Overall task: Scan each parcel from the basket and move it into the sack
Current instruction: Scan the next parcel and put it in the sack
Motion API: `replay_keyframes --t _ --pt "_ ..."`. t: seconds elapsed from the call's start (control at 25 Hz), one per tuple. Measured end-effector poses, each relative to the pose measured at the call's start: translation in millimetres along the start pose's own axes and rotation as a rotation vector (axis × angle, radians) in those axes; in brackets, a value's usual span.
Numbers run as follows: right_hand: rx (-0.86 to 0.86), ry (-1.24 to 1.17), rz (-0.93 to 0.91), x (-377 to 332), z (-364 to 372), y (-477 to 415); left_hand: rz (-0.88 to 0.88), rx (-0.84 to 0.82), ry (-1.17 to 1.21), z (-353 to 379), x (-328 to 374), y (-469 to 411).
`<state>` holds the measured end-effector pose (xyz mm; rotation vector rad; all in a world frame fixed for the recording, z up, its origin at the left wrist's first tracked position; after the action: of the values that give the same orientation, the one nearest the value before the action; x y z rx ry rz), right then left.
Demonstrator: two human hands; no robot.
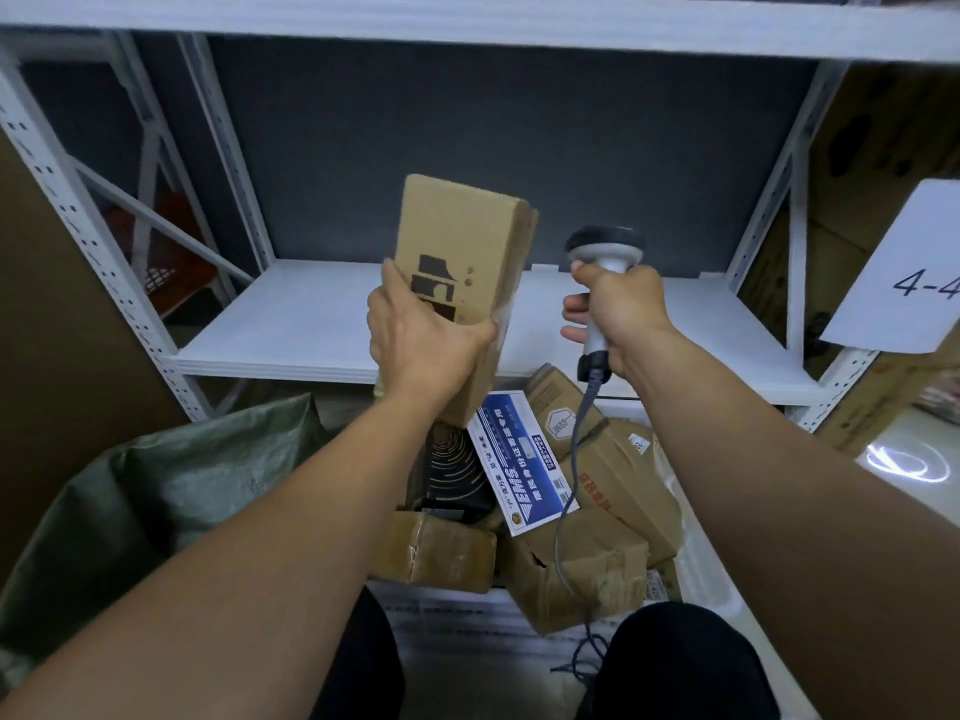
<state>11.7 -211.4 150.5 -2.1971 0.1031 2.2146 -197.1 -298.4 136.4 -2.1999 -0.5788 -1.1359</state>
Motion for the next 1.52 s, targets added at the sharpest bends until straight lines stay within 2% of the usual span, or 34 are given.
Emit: replay_keyframes --t 0.12,0.28,0.52,0.68,0.88,1.0,1.08,1.2,1.32,1.4,1.52 --pt "0.048 -0.015 -0.028 -13.8 -2.1 5.9 0.179 -0.018 -0.240 -9.5 8.6 6.4" --pt "0.134 0.053 -0.038 -10.5 -1.8 6.0 0.388 -0.117 -0.414 -5.7 -2.6 25.6" --pt "0.096 0.224 -0.011 10.8 1.1 2.7 0.582 -0.231 -0.616 13.4 -10.8 45.7" --pt "0.007 0.221 0.084 41.5 4.5 3.6 0.643 -0.287 -0.765 26.9 -29.6 66.8" --pt "0.001 0.333 0.154 86.4 -1.7 5.9 0.628 -0.381 -0.844 38.8 -45.0 86.9" --pt "-0.020 0.317 0.215 114.5 0.5 11.0 0.522 -0.482 -0.728 44.2 -63.0 91.4" --pt "-0.017 0.331 0.232 129.5 -0.1 15.3 0.461 -0.487 -0.556 40.6 -68.0 90.0" --pt "0.027 0.281 0.268 141.9 -4.2 14.9 0.304 -0.311 -0.293 22.6 -67.7 71.7" --pt "0.032 0.263 0.280 144.0 -2.7 12.8 0.187 -0.057 -0.351 1.9 -80.3 53.8" --pt "0.029 0.276 0.276 145.0 -1.1 10.8 -0.011 0.046 -0.325 -11.0 -100.3 46.9" --pt "0.031 0.278 0.282 145.2 -0.3 9.5 -0.533 0.034 0.046 -7.7 -148.4 47.7"
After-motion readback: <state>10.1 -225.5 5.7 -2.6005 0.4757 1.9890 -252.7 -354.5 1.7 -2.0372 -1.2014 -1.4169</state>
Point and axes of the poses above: each hand's wrist, its own y-axis away from the middle knuckle, its own z-axis out of the palm, x = y × z, the point moved 6 cm from there along -y, towards the middle knuckle
